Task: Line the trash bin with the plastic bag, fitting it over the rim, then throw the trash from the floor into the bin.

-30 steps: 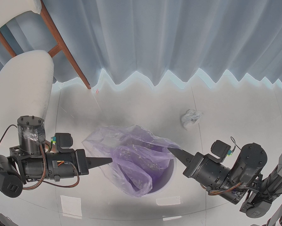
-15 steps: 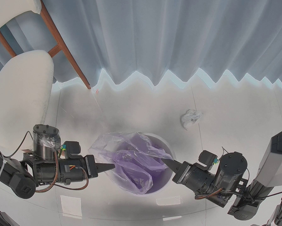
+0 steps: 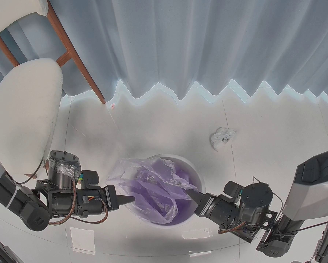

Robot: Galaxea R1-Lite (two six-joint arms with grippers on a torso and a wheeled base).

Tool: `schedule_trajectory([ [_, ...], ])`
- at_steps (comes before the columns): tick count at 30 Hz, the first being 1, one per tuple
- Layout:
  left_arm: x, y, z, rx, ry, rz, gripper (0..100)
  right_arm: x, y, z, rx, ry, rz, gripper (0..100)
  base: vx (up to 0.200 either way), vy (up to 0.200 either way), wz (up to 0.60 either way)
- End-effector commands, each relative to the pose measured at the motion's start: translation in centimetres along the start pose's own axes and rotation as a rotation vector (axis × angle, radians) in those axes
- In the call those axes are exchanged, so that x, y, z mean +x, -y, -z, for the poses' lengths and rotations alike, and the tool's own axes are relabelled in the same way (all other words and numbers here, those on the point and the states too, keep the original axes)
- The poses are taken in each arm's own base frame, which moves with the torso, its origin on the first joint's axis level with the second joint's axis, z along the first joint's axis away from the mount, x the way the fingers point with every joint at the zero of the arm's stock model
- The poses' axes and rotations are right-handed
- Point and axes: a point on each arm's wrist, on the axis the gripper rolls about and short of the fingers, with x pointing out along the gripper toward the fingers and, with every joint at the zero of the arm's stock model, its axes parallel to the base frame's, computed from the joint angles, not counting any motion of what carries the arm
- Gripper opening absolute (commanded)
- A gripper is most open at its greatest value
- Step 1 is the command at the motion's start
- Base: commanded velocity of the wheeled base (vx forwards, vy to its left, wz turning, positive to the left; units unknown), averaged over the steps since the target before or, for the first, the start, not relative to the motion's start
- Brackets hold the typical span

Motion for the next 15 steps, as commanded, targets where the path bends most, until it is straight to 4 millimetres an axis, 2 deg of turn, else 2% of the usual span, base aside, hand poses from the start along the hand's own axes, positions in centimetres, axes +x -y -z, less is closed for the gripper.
schedule_trajectory([
  [1,-0.1,0.0,-0.5,-0.005,0.018,0.001,0,0.1,0.1,0.1,0.002,0.004,-0.003,0,0.000,0.000,0.00],
  [7,-0.1,0.1,-0.9,-0.005,0.033,0.004,0,0.3,0.3,-0.4,0.005,0.022,0.000,0,0.000,0.000,0.00],
  [11,-0.2,0.1,-1.0,-0.004,0.040,0.006,0,0.6,0.3,-1.1,0.011,0.053,-0.001,0,0.000,0.000,0.00],
  [15,-0.9,0.2,-1.9,-0.011,0.082,0.015,0,1.1,0.8,-2.3,0.018,0.098,0.010,0,0.000,0.000,0.00],
])
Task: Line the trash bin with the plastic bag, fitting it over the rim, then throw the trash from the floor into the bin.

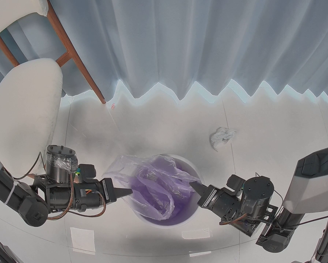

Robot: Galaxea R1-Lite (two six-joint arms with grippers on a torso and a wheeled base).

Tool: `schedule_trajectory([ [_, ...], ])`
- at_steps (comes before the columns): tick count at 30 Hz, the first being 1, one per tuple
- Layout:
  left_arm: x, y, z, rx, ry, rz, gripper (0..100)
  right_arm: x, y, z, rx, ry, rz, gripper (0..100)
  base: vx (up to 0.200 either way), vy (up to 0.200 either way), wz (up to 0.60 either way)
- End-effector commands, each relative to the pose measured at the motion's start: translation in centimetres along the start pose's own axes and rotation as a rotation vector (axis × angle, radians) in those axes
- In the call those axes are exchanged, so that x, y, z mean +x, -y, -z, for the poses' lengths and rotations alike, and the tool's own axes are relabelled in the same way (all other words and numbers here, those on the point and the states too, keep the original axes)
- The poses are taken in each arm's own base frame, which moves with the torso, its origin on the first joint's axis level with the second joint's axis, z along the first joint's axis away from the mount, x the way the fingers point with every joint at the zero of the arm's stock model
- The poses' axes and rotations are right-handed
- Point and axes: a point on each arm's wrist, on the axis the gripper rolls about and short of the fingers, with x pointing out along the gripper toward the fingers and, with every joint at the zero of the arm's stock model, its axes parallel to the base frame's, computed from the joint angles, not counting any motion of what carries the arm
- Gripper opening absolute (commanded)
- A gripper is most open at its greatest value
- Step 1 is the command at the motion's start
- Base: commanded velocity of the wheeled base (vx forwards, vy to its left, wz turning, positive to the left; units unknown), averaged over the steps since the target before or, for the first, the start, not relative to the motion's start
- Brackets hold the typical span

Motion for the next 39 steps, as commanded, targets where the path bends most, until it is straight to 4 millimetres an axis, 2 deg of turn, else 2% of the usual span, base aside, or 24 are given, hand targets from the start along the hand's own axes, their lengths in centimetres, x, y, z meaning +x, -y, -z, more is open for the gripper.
schedule_trajectory([
  [1,-0.6,0.3,-0.9,-0.014,0.039,0.014,0,0.5,0.3,-1.3,0.012,0.056,-0.002,0,0.000,0.000,0.00],
  [7,-0.6,0.4,-1.8,-0.058,0.068,0.023,0,0.9,0.5,-2.0,0.017,0.079,0.004,0,0.000,0.000,0.00],
  [16,-0.7,0.2,-2.4,-0.096,0.085,0.026,0,1.4,1.7,-3.5,0.049,0.106,0.056,0,0.000,0.000,0.00],
  [21,-0.8,-0.8,-3.5,-0.111,0.122,0.005,0,2.1,3.1,-5.0,0.064,0.158,0.089,0,0.000,0.000,0.00],
  [31,-0.5,-1.7,-3.8,-0.123,0.125,-0.016,0,2.7,4.0,-6.6,0.090,0.215,0.102,0,0.000,0.000,0.00],
  [39,1.2,-4.3,-4.4,-0.109,0.179,-0.028,0,3.6,5.6,-7.8,0.107,0.262,0.128,0,0.000,0.000,0.00],
])
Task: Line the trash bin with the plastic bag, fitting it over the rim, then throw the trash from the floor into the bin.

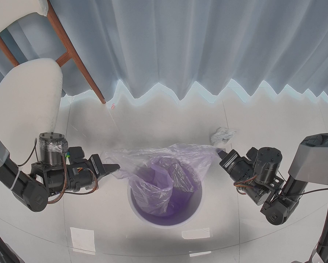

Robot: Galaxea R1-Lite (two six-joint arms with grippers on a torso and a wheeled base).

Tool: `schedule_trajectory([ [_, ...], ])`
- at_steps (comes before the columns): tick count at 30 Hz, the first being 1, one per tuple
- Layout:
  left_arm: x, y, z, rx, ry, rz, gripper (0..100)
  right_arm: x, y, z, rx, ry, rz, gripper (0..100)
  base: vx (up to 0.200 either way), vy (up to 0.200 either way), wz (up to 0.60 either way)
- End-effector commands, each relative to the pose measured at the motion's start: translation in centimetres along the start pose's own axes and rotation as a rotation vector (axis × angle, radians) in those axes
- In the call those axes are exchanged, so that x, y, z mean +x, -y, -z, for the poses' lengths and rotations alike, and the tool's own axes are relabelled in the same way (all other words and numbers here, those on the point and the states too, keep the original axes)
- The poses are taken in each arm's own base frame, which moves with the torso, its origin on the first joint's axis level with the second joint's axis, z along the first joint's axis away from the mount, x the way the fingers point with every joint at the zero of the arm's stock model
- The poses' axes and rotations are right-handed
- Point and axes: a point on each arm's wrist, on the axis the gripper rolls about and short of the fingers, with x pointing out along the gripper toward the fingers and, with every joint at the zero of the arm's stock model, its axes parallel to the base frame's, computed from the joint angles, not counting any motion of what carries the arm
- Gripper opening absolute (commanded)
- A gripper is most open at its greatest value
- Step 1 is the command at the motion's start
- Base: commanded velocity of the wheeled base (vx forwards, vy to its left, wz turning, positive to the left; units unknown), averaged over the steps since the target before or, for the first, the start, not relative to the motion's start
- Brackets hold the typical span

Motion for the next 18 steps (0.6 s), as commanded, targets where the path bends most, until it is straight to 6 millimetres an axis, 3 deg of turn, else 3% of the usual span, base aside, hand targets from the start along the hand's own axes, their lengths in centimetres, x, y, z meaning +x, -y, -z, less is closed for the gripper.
schedule_trajectory([
  [1,1.1,-2.4,-0.1,-0.029,0.011,-0.035,0,0.8,1.1,-0.8,0.009,0.034,0.024,0,0.000,0.000,0.00],
  [18,1.6,-4.4,-1.0,-0.051,0.049,-0.060,0,1.5,0.9,-1.2,0.037,0.084,-0.022,0,0.000,0.000,0.00],
])
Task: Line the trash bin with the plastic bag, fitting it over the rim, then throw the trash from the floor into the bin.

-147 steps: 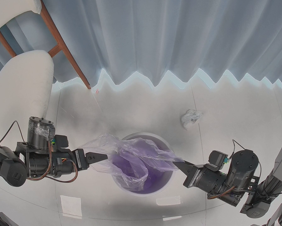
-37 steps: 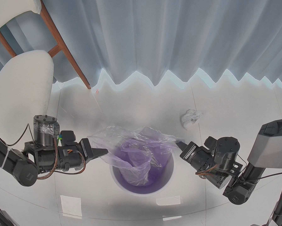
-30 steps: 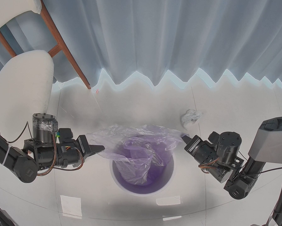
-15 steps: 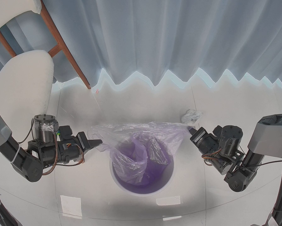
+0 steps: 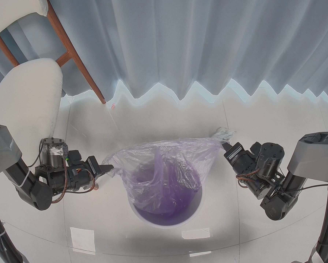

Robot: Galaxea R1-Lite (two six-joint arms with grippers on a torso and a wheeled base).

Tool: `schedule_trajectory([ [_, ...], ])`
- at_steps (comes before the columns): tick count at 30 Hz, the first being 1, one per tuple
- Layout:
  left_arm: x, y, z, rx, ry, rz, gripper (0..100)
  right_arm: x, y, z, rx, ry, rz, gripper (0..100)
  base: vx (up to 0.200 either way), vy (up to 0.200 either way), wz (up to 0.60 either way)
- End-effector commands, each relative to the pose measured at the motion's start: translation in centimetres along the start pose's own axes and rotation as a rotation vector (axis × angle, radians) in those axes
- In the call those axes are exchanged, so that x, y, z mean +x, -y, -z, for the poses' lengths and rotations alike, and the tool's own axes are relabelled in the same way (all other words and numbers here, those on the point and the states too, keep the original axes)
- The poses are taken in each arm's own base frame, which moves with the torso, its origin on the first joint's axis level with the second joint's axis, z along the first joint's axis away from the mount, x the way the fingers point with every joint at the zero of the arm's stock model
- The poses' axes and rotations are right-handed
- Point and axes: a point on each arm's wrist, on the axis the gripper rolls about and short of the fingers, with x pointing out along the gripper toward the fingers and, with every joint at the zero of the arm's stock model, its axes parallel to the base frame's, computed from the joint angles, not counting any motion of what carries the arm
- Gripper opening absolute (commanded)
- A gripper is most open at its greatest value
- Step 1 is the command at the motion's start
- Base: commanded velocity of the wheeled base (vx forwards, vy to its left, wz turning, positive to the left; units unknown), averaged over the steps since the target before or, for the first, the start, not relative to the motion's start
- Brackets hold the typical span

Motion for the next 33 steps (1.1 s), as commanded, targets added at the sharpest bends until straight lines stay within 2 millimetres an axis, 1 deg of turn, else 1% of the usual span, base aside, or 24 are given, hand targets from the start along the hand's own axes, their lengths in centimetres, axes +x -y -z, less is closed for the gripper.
schedule_trajectory([
  [1,0.4,-0.7,-0.1,-0.009,-0.004,-0.015,0,0.3,0.3,0.3,0.000,0.003,-0.003,0,0.000,0.000,0.00],
  [4,0.9,-1.1,0.1,-0.016,-0.014,-0.025,0,1.5,0.6,0.8,-0.005,0.010,-0.009,0,0.000,0.000,0.00],
  [7,0.9,-1.4,-0.1,-0.020,-0.010,-0.030,0,2.0,0.5,0.8,-0.004,0.020,-0.020,0,0.000,0.000,0.00],
  [10,0.9,-1.5,-0.6,-0.026,0.006,-0.029,0,2.1,0.4,0.8,-0.003,0.022,-0.025,0,0.000,0.000,0.00],
  [12,1.2,-1.9,-0.5,-0.040,-0.001,-0.037,0,2.2,0.5,0.9,-0.004,0.021,-0.021,0,0.000,0.000,0.00],
  [16,2.0,-2.8,-0.2,-0.054,-0.017,-0.054,0,2.5,1.4,1.4,-0.008,0.012,0.000,0,0.000,0.000,0.00],
  [19,2.2,-3.6,-0.5,-0.058,0.005,-0.057,0,3.0,1.8,1.1,-0.005,0.044,0.016,0,0.000,0.000,0.00],
  [22,2.2,-3.6,-0.6,-0.042,0.026,-0.036,0,3.1,2.1,0.8,-0.002,0.055,0.025,0,0.000,0.000,0.00],
  [26,2.1,-3.4,0.0,-0.041,0.011,-0.034,0,3.0,2.3,0.9,0.002,0.050,0.032,0,0.000,0.000,0.00],
  [33,1.9,-3.1,0.3,-0.035,0.004,-0.031,0,2.7,2.1,0.6,0.008,0.053,0.030,0,0.000,0.000,0.00],
])
